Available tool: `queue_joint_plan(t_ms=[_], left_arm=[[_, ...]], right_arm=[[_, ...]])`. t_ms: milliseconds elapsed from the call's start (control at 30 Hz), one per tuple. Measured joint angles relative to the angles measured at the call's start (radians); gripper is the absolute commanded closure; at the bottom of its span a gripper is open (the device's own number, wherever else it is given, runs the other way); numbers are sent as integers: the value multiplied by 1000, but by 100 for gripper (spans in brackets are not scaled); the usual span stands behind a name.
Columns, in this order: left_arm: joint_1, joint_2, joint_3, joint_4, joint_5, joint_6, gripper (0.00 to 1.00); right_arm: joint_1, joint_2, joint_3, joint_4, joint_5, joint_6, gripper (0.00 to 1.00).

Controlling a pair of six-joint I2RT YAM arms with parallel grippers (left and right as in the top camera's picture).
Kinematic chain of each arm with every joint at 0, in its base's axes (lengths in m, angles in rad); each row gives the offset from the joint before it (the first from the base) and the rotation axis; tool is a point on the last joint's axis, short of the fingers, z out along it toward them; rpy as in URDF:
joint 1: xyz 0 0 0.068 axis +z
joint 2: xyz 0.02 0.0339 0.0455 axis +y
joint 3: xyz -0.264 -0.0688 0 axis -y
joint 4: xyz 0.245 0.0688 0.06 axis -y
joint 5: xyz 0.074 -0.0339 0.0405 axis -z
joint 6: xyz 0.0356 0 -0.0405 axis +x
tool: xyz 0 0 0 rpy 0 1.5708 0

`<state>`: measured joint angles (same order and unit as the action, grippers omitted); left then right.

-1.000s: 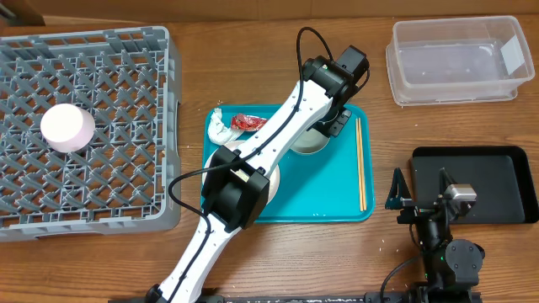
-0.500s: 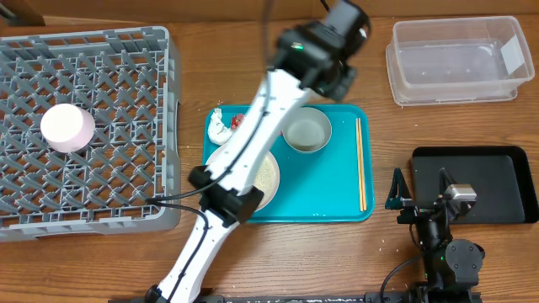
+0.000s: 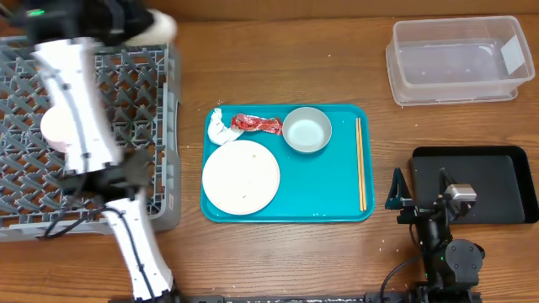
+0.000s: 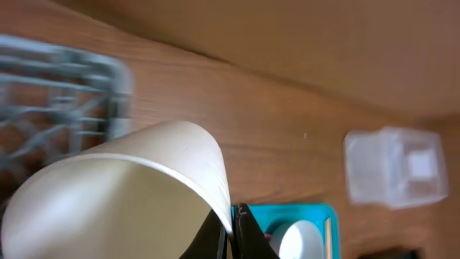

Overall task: Sort waste into correct bins and load items into the dishwasher
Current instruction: 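Lift the white cup off the saucer and carry it to the rack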

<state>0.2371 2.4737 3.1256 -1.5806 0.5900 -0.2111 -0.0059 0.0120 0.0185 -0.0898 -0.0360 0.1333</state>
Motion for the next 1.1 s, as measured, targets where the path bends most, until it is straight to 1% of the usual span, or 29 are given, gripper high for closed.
queue_joint_plan(t_ms=[133,267,433,567,700,833,1067,1100], left_arm=[[175,48,0,-3,178,15,96],[307,128,0,11,397,84,96],[419,257,0,68,711,196,96],[467,369,-2,119,854,234,96],[484,461,-5,141,911,243,96],[488,513,-8,171,931,246,89],[488,517,-8,229,952,237,93],[488,517,-8,232,951,237,95]], right_arm=[[0,0,0,0,0,0,0],[0,0,0,0,0,0,0],[0,0,0,0,0,0,0],[0,0,0,0,0,0,1],[0,0,0,0,0,0,0],[0,0,0,0,0,0,1],[0,0,0,0,0,0,0],[0,0,0,0,0,0,0]])
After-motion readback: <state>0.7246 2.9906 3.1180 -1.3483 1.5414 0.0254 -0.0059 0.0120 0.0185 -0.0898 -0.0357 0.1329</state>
